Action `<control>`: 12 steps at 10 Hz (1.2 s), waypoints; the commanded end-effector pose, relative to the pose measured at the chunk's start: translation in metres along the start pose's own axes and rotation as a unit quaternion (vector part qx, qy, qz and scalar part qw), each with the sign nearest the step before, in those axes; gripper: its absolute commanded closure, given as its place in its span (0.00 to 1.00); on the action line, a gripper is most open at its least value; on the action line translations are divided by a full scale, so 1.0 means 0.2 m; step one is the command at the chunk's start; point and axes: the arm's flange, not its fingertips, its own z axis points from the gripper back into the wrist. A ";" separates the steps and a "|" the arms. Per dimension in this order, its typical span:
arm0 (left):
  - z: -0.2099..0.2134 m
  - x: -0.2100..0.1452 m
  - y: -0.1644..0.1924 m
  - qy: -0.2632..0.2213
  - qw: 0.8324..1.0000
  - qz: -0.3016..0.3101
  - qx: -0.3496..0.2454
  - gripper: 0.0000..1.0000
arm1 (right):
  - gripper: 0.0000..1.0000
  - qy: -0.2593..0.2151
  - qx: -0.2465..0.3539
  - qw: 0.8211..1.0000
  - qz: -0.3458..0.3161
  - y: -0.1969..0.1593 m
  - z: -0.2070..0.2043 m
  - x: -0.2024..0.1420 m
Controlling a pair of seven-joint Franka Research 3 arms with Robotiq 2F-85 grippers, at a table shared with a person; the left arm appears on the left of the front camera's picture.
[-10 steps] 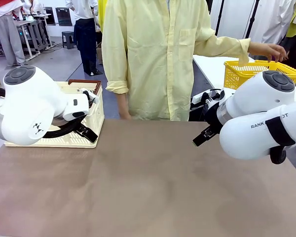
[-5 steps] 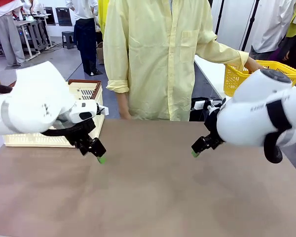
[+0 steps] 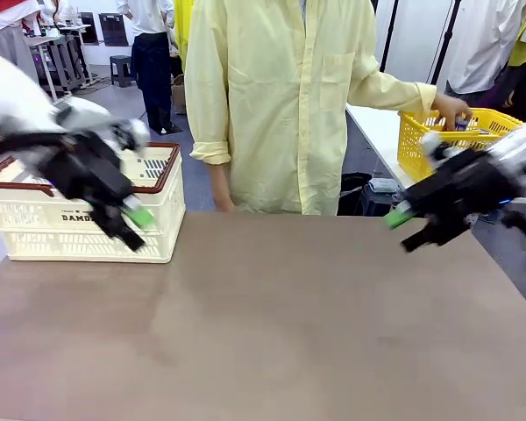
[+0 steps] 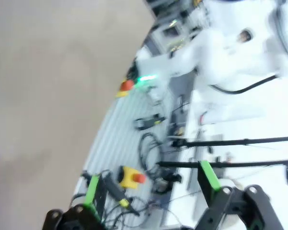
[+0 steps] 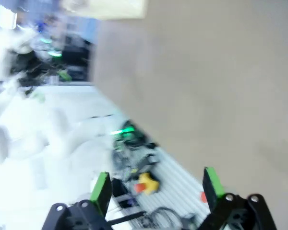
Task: Place the drinks into the Shopping basket.
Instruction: Pick up one drink and place it into the Shopping basket.
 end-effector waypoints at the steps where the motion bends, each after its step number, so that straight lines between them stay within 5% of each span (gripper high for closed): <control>1: 0.38 -0.23 0.10 -0.133 0.989 0.051 -0.043 0.00 | 0.00 -0.108 0.120 0.985 -0.063 -0.20 0.33 -0.14; 3: 0.74 -0.64 0.24 -0.292 0.950 0.081 -0.074 0.00 | 0.00 -0.218 0.172 0.955 -0.108 -0.44 0.63 -0.37; 4: 0.84 -0.88 0.36 -0.381 0.913 0.108 -0.095 0.00 | 0.00 -0.277 0.189 0.934 -0.122 -0.57 0.73 -0.51; 6: 0.89 -1.15 0.52 -0.468 0.866 0.135 -0.115 0.00 | 0.00 -0.358 0.188 0.902 -0.151 -0.73 0.83 -0.67; 7: 0.88 -1.20 0.56 -0.484 0.856 0.141 -0.109 0.00 | 0.00 -0.374 0.171 0.899 -0.149 -0.74 0.83 -0.69; 8: 0.95 -1.21 0.46 -0.424 0.886 0.159 -0.100 0.00 | 0.00 -0.381 0.118 0.911 -0.102 -0.71 0.78 -0.66; 9: 0.95 -1.21 0.46 -0.424 0.886 0.159 -0.100 0.00 | 0.00 -0.358 0.182 0.899 -0.174 -0.80 0.99 -0.72; 12: 0.95 -1.21 0.46 -0.424 0.886 0.159 -0.100 0.00 | 0.00 -0.358 0.182 0.899 -0.174 -0.80 0.99 -0.72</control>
